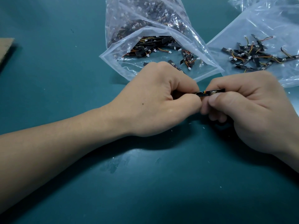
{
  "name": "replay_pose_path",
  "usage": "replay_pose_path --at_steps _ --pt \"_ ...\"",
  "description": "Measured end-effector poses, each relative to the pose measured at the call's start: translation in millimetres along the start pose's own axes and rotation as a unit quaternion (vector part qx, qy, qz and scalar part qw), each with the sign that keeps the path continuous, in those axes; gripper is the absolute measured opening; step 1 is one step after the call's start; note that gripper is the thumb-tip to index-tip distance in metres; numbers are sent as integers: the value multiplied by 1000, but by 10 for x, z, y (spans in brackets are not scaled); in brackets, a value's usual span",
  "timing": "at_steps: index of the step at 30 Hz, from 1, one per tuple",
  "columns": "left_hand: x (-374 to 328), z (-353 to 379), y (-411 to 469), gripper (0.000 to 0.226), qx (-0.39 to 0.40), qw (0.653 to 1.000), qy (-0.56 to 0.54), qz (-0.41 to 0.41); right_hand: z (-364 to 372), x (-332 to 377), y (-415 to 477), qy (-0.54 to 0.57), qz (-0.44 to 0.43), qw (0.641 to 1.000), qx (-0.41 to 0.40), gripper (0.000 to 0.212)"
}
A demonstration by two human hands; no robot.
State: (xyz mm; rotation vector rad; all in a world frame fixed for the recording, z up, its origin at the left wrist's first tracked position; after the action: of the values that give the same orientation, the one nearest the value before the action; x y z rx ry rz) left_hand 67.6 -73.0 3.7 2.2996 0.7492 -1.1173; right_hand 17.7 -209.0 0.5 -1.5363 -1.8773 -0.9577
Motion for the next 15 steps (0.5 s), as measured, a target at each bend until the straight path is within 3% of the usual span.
replay_pose_path --at_steps 6,15 --pt "-4 -1 -11 28 3 1000 -7 -2 6 2 -4 16 13 1000 -3 17" --pt "-3 -8 -8 31 4 1000 -7 -3 6 -9 -2 8 9 1000 -10 23"
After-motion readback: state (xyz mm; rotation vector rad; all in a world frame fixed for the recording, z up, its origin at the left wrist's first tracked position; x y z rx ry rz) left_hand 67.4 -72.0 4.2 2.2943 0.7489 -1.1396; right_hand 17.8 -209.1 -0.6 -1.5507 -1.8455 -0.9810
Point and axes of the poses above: each hand's wrist, its own y-axis towards the middle knuckle, its own z-axis out of the palm, x = y × z, the point moved 6 cm from there along y, towards the middle knuckle, and after that the axes turned 5 degrees about -y, right-handed, at the moved point
